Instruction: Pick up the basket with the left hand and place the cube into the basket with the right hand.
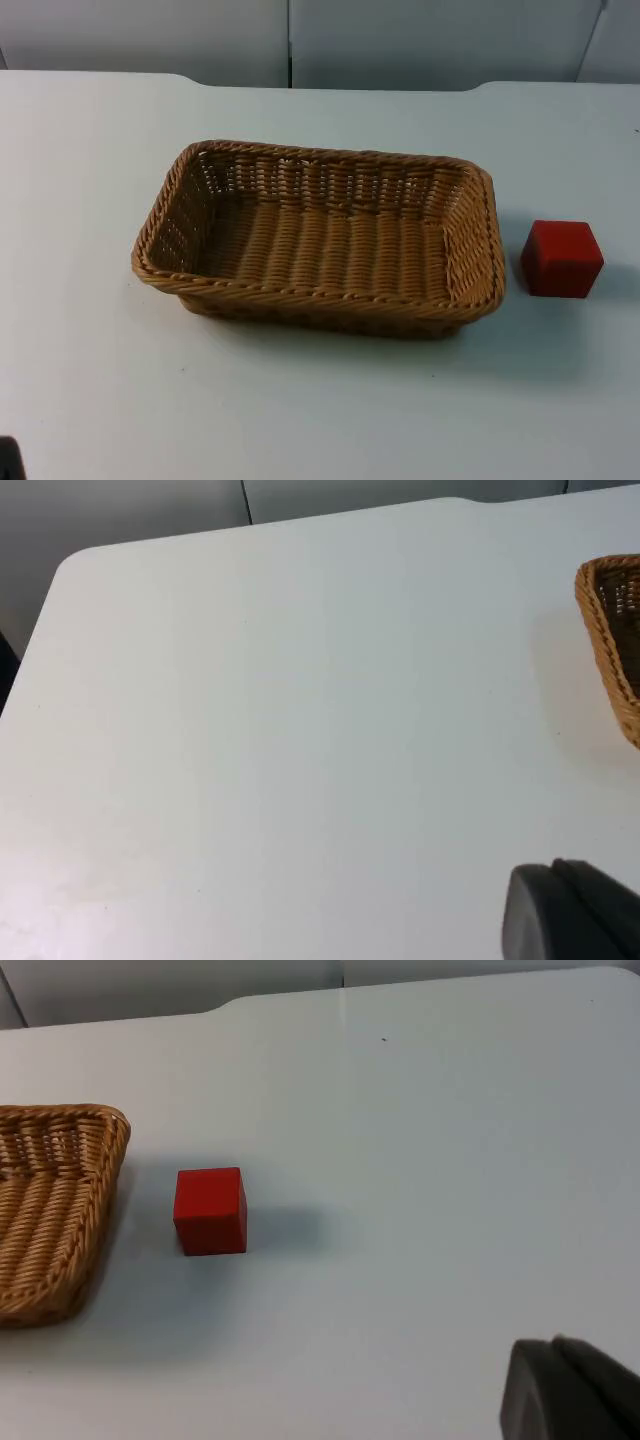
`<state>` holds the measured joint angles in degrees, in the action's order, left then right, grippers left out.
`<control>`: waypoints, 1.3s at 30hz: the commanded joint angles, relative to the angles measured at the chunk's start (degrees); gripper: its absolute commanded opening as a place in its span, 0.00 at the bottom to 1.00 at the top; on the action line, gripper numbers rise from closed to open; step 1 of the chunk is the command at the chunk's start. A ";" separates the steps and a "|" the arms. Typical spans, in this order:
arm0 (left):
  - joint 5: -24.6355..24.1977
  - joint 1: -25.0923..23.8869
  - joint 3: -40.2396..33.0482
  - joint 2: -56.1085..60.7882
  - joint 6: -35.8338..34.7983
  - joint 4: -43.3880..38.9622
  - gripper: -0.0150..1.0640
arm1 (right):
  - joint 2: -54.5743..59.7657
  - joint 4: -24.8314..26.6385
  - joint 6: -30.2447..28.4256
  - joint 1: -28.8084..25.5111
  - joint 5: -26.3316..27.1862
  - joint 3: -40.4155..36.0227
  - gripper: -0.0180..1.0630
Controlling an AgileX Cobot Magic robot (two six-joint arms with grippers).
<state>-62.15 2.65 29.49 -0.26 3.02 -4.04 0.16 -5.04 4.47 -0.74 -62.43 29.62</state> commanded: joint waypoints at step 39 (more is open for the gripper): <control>18.21 0.32 32.05 -106.85 48.81 57.67 0.65 | -0.16 -0.07 -0.37 0.18 0.66 -0.46 0.01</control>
<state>-44.56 2.65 60.78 -106.48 51.44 54.49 0.16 -5.04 4.47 -0.74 -62.43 29.62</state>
